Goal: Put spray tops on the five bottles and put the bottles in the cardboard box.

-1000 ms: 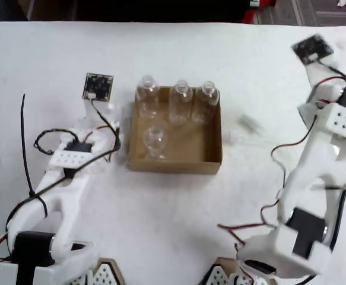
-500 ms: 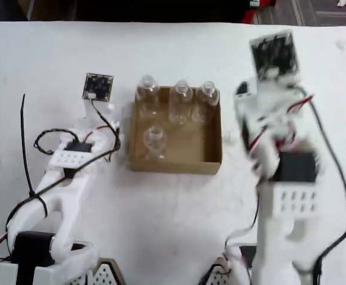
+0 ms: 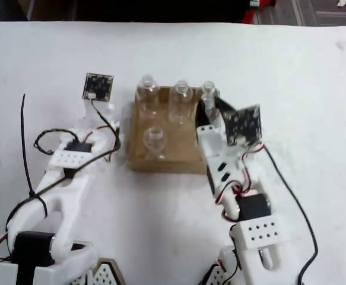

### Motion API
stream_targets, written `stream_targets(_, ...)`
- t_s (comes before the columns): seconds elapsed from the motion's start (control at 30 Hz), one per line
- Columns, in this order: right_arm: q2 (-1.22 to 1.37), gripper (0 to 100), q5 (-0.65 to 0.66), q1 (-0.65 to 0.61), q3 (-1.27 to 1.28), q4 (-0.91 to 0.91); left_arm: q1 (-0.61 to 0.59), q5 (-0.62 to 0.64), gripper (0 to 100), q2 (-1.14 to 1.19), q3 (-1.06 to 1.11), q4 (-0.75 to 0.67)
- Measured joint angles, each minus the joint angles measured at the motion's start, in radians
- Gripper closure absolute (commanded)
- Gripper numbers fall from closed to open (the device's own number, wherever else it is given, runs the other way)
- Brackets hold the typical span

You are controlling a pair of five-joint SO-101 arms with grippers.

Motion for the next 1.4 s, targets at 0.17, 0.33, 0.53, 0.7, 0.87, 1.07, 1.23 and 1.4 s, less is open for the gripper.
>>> stream_targets(0.17, -0.025, 98.2, -0.008, -0.005, 0.193, -0.201, 0.0, 0.0, 98, 0.0, 0.0, 0.0)
stream_targets(0.33, -0.049, 98.1, -0.011, -0.009, 0.336, -0.348, 0.0, 0.0, 98, 0.0, 0.0, 0.0)
stream_targets(0.53, -0.054, 98.0, -0.011, -0.023, 0.427, -0.456, 0.0, 0.0, 98, 0.0, 0.0, 0.0)
stream_targets(0.7, -0.055, 98.1, -0.011, -0.025, 0.428, -0.462, 0.0, 0.0, 98, 0.0, 0.0, 0.0)
stream_targets(0.87, -0.057, 97.8, -0.011, -0.025, 0.436, -0.462, 0.0, 0.0, 98, 0.0, 0.0, 0.0)
stream_targets(1.07, -0.057, 97.6, -0.011, -0.025, 0.436, -0.462, 0.0, 0.0, 98, 0.0, 0.0, 0.0)
stream_targets(1.23, -0.057, 90.6, -0.011, -0.02, 0.436, -0.462, 0.0, 0.0, 98, 0.0, 0.0, 0.0)
stream_targets(1.4, -0.057, 87.5, -0.011, -0.023, 0.436, -0.462, 0.0, 0.0, 98, 0.0, 0.0, 0.0)
